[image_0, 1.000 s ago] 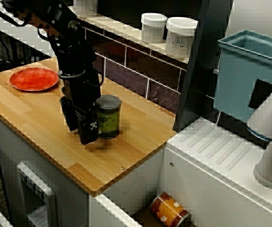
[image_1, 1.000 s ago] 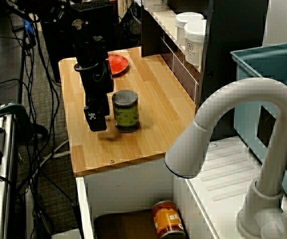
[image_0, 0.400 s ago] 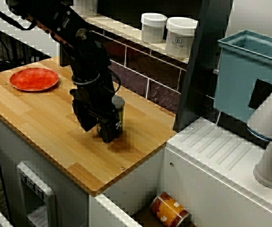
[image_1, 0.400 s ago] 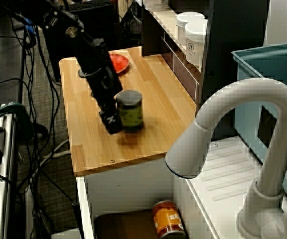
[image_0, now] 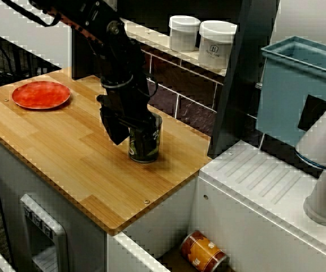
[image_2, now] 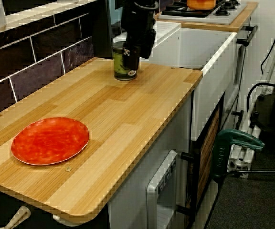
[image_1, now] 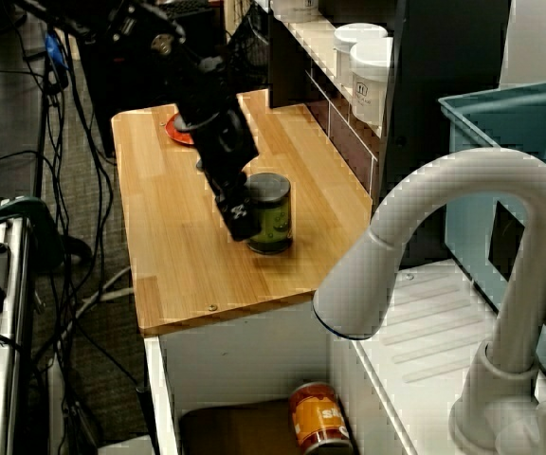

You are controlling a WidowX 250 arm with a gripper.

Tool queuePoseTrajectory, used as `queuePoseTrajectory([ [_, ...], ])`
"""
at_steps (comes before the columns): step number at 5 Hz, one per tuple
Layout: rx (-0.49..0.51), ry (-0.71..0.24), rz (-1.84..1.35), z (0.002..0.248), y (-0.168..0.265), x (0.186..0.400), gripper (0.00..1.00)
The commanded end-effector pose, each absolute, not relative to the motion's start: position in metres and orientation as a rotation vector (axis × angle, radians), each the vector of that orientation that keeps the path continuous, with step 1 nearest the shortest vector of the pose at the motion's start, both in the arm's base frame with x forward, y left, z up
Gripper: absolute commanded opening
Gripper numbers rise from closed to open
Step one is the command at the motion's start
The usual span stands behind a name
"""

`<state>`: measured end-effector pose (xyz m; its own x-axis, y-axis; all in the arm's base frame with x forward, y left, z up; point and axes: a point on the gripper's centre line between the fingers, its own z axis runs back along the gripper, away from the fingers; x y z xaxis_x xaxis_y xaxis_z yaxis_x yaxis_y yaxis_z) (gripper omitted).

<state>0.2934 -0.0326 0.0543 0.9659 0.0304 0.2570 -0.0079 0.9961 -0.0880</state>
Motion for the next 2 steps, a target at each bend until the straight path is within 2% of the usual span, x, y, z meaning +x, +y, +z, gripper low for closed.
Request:
queuePoseTrajectory([
  [1, -0.110, -0.297, 0.028, 0.0737, -0.0229, 0.3146, 1.00],
  [2, -0.121, -0.289, 0.036, 0.0746, -0.0192, 0.3180, 1.00],
])
